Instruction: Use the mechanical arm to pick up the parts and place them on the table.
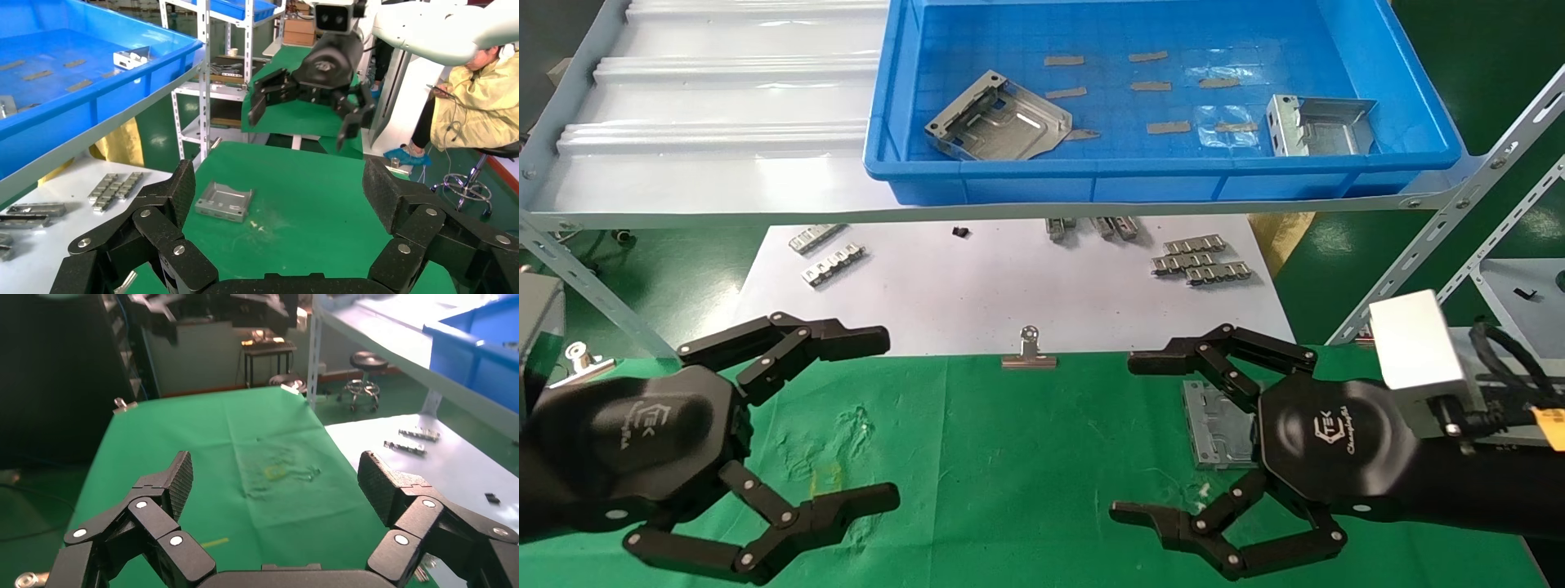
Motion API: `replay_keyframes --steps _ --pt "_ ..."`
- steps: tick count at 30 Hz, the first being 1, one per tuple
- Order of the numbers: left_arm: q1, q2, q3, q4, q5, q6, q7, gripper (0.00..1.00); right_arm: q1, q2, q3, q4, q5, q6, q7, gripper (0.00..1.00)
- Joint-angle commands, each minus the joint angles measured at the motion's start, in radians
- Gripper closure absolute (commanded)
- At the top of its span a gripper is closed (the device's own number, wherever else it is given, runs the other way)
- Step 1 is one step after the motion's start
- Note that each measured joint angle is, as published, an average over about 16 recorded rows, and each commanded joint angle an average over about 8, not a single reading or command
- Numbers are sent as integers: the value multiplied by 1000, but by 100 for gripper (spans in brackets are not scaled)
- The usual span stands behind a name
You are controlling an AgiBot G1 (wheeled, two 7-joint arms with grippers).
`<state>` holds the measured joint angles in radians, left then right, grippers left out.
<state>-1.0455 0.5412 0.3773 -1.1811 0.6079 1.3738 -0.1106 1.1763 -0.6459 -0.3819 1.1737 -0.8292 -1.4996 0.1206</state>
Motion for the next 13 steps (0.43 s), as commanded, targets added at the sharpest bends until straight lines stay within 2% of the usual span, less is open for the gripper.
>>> replay_keyframes --steps 1,13 --pt "0 0 0 0 0 0 0 0 -20 7 20 21 19 1 13 0" --pt "0 0 0 0 0 0 0 0 -107 36 108 116 104 4 70 0"
